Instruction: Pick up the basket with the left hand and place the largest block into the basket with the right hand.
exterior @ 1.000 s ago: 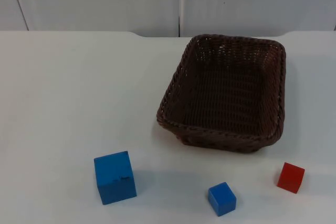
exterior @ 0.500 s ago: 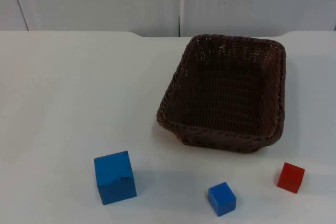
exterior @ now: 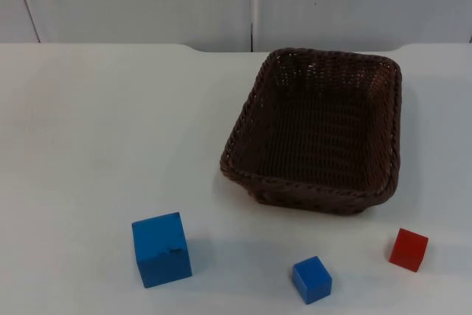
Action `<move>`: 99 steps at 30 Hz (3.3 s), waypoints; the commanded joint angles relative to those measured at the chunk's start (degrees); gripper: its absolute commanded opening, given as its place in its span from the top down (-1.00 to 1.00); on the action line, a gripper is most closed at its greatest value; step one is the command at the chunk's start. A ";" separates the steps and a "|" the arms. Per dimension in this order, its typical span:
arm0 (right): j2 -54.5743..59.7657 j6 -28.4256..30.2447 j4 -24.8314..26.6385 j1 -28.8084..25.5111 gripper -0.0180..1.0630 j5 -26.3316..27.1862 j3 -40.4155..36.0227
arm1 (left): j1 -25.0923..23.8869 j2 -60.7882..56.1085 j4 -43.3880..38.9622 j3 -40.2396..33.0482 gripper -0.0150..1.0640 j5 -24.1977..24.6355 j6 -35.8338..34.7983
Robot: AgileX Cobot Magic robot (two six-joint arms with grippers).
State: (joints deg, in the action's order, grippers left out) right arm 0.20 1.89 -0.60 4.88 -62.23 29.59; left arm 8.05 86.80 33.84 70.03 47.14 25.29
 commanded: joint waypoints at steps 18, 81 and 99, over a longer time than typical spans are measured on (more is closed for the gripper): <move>-0.20 0.13 -0.33 -0.33 -0.97 0.48 -0.03 | 9.65 25.85 -6.94 19.56 -0.62 2.06 -4.59; -0.20 0.13 -0.22 -0.33 -0.97 0.48 -0.03 | 15.20 51.70 -0.18 42.89 0.98 7.42 -10.78; -0.20 0.13 -0.35 -0.33 -0.97 0.48 -0.03 | 7.63 37.71 1.90 41.85 0.98 21.86 -13.84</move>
State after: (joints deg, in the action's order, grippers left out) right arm 0.20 1.89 -0.60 4.88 -62.23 29.59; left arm 16.18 126.53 32.58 111.93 67.17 11.73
